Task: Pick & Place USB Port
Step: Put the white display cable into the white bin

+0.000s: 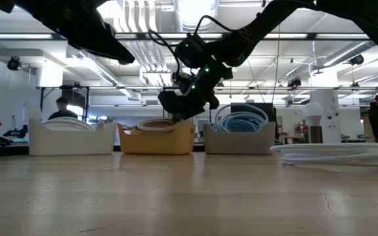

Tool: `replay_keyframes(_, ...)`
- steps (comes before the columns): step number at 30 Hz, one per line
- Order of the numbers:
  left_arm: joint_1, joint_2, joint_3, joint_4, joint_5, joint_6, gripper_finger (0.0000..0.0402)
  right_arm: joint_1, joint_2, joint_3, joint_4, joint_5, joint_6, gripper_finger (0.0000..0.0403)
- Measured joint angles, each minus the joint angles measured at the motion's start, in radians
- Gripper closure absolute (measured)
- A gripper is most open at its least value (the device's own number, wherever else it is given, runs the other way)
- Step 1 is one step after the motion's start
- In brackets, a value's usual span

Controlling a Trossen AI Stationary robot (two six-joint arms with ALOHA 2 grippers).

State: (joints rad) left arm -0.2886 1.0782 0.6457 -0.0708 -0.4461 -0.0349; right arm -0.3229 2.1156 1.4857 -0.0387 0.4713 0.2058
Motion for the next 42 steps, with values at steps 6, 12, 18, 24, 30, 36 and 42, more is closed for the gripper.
replay_keyframes(6, 0.000, 0.000, -0.013, -0.004, 0.000, -0.020, 0.0280, 0.016, -0.032, 0.000, -0.020, 0.001, -0.001, 0.0255)
replay_keyframes(12, 0.000, 0.000, -0.013, -0.003, 0.000, -0.030, 0.0280, 0.045, -0.092, 0.000, -0.063, 0.000, -0.042, 0.0247)
replay_keyframes(18, 0.000, 0.000, -0.013, 0.001, 0.000, -0.030, 0.0280, 0.112, -0.196, 0.000, -0.284, -0.001, -0.050, 0.0250)
replay_keyframes(24, 0.000, 0.000, -0.013, 0.002, 0.000, -0.029, 0.0280, 0.227, -0.297, -0.001, -0.602, -0.015, 0.009, 0.0262)
replay_keyframes(30, 0.000, 0.000, -0.013, 0.003, 0.000, -0.043, 0.0280, 0.336, -0.354, -0.015, -0.804, -0.110, 0.163, 0.0265)
replay_keyframes(36, -0.001, 0.000, -0.013, 0.004, 0.000, -0.052, 0.0280, 0.425, -0.367, -0.058, -0.855, -0.174, 0.320, 0.0258)
replay_keyframes(42, -0.001, 0.000, -0.013, 0.004, 0.000, -0.055, 0.0280, 0.487, -0.366, -0.138, -0.875, -0.273, 0.511, 0.0257)
